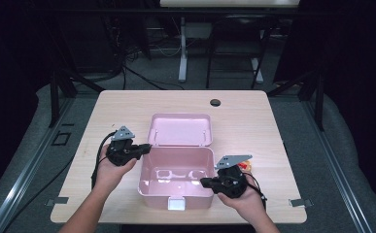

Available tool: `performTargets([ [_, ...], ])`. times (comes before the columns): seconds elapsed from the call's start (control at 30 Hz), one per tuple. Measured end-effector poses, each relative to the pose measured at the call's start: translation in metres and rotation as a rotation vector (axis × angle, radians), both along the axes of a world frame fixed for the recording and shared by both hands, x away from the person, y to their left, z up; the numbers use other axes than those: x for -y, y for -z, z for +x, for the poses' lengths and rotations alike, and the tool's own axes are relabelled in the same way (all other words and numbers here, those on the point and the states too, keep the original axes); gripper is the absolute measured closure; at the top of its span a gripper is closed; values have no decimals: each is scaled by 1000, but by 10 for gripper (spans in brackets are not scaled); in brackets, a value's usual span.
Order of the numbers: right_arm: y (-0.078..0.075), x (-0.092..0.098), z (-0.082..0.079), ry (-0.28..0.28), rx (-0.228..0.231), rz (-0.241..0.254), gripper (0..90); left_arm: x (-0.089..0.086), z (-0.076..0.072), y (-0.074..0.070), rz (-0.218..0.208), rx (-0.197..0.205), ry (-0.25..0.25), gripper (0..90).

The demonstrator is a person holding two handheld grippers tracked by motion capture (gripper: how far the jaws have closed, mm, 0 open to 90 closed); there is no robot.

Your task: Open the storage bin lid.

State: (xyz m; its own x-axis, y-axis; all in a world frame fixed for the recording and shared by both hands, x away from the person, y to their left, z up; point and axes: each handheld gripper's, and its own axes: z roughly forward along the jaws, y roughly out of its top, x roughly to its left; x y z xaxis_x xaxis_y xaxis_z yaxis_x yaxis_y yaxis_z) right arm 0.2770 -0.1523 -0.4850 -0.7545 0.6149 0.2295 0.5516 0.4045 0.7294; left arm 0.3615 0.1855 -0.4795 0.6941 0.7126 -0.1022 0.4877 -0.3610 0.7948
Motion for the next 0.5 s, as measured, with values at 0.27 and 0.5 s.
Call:
performTargets([
  [0.27,-11,1,-4,1,35,-1,836,-4,-2,-4,-8,7,-2,816],
  [0.5,-32,24,-5,50,77,80,767,-20,-1,-12,-43,4,-42,725],
])
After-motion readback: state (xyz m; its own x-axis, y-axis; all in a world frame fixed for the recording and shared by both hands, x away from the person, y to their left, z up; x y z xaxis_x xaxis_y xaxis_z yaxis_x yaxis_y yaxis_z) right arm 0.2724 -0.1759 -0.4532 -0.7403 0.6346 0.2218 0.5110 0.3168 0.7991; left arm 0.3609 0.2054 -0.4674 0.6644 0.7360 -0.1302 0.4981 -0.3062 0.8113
